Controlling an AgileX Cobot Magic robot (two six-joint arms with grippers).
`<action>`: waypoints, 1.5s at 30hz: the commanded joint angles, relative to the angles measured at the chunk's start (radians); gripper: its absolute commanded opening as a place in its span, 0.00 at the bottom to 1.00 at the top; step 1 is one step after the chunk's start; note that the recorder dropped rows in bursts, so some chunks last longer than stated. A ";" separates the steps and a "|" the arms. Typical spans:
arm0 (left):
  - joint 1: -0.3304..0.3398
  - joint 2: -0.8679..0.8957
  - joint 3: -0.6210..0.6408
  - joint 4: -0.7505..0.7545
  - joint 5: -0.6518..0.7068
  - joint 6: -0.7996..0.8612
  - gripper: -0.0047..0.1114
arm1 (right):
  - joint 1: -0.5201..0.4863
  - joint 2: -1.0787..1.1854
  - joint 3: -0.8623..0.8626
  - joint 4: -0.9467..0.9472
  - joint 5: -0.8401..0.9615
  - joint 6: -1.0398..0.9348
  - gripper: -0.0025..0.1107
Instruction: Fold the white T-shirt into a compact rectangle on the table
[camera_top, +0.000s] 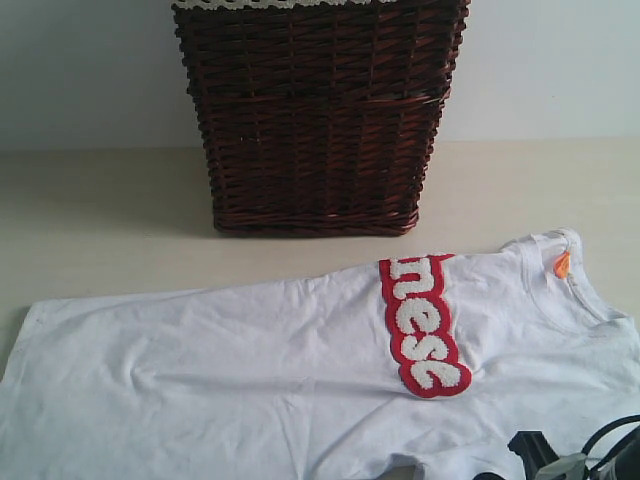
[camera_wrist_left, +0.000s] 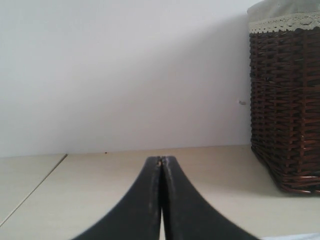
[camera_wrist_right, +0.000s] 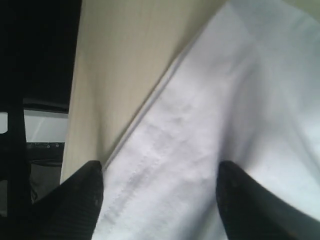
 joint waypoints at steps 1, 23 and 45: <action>0.002 -0.006 0.000 -0.007 0.000 -0.006 0.04 | -0.002 0.053 0.003 -0.003 -0.010 0.005 0.55; 0.002 -0.006 0.000 -0.007 0.000 -0.006 0.04 | -0.002 0.149 0.003 -0.076 -0.009 0.095 0.02; 0.002 -0.006 0.000 -0.007 0.000 -0.006 0.04 | -0.002 -0.133 -0.013 -0.405 -0.136 0.548 0.02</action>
